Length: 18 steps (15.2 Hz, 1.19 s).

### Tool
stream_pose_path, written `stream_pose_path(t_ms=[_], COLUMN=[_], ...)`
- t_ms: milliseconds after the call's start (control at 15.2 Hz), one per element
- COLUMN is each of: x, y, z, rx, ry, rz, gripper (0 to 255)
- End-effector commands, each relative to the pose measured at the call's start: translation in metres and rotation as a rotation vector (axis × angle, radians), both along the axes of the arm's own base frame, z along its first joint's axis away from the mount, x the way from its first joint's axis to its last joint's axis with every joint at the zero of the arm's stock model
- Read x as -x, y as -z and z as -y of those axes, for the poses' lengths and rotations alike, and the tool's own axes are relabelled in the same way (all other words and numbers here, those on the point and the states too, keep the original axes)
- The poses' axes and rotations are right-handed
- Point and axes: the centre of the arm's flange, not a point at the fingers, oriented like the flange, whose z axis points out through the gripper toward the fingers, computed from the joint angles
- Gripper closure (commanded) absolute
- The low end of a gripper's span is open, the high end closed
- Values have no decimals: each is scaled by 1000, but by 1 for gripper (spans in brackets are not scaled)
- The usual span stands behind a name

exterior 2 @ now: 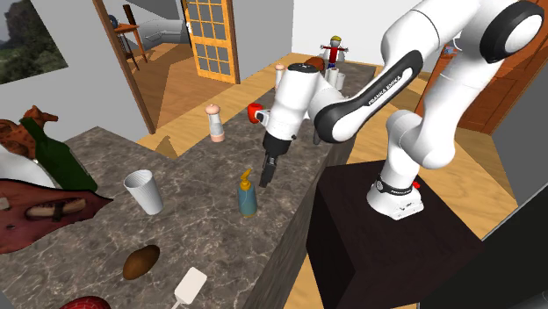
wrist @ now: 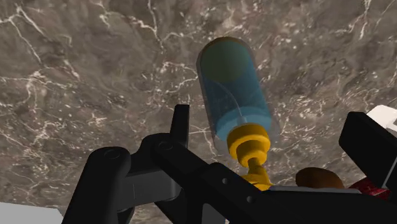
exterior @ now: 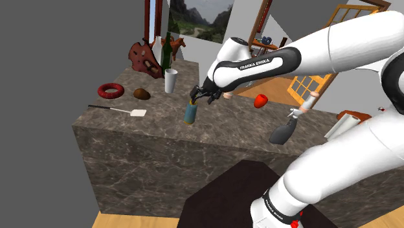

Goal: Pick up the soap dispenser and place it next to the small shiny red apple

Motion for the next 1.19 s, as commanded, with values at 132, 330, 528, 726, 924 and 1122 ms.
stream_pose_path(t_ms=[132,330,528,726,924,1122], x=[-24,-30,-35,-36,-36,-36], y=[25,40,55,58,58,58], z=[-1,-1,-1,-1,-1,-1], rx=[9,9,9,9,9,9], ry=[28,28,28,28,28,28], rz=[47,47,47,47,47,47], gripper=[0,0,0,0,0,255])
